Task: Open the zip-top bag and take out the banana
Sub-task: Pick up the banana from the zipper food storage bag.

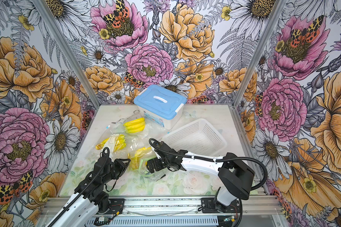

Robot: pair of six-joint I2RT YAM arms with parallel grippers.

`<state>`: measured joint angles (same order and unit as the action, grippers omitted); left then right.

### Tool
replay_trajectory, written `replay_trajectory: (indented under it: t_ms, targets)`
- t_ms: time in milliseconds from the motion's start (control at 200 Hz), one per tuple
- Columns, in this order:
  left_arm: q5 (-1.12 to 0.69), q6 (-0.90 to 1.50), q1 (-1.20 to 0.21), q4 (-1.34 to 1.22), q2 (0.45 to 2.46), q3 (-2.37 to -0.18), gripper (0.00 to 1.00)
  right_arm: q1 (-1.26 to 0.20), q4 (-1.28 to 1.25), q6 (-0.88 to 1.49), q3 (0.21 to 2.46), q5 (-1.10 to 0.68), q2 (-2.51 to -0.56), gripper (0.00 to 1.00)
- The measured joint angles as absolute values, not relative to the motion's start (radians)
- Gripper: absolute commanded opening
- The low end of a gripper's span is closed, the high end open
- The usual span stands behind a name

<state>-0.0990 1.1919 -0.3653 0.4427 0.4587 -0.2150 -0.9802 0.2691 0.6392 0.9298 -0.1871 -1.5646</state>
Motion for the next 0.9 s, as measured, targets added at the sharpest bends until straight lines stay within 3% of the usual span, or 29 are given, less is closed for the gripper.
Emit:
replay_trajectory:
  t_ms: [165,350,720,900]
  targets:
    - [-0.115,1.178,-0.358,0.416,0.507,-0.215,0.3,-0.978,0.281,0.62,0.941,-0.204,-1.592,0.91]
    - [-0.122,1.175,-0.356,0.403,0.529,-0.215,0.3,-0.949,0.274,0.601,0.972,-0.252,-1.657,0.6]
    - [-0.128,1.179,-0.355,0.394,0.51,-0.2,0.3,-0.938,0.254,0.672,0.987,-0.305,-1.656,0.62]
    - [-0.136,1.178,-0.355,0.394,0.508,-0.196,0.29,-0.941,0.249,0.743,0.989,-0.356,-1.619,0.49]
